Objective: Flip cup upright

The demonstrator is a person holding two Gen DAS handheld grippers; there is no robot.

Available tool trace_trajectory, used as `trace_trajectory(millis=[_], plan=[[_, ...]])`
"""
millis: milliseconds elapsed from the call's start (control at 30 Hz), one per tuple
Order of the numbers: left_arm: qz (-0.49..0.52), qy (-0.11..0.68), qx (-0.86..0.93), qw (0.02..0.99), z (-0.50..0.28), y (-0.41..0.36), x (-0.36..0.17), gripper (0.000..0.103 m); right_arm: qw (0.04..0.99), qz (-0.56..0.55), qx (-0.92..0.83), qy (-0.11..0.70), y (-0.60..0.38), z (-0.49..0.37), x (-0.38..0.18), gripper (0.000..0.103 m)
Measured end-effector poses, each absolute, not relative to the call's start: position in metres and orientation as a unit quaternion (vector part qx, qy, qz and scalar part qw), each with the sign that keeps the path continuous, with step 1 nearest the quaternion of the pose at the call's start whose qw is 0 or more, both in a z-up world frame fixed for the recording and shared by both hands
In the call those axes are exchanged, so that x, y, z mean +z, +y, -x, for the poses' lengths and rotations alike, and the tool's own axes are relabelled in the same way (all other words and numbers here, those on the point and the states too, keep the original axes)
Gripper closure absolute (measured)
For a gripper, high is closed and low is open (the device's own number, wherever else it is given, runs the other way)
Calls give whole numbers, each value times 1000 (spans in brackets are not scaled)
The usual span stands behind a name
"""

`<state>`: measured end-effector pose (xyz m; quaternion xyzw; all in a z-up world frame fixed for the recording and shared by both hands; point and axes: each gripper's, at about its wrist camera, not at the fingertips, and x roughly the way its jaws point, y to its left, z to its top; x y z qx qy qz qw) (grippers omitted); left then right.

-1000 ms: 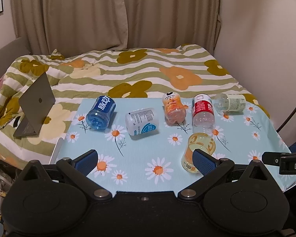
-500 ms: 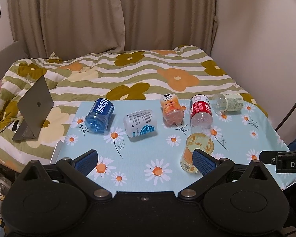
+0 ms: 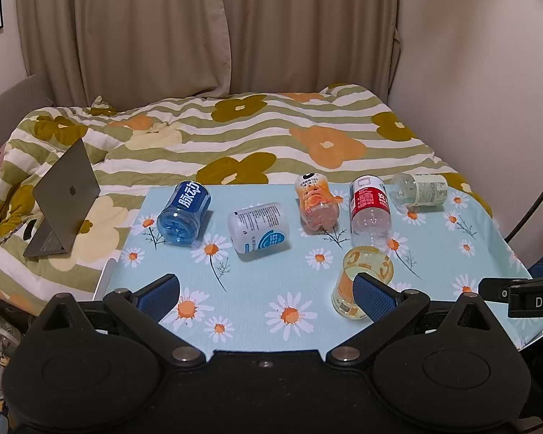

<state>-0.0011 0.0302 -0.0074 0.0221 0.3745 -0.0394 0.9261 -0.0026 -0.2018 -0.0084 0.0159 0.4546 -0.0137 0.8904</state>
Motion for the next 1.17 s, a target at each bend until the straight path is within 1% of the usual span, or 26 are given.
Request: trace_trajectory(millis=[1167], plan=[[-27, 368, -33, 929, 3, 31, -5, 0, 891, -17, -15, 453, -202, 4, -8, 0]])
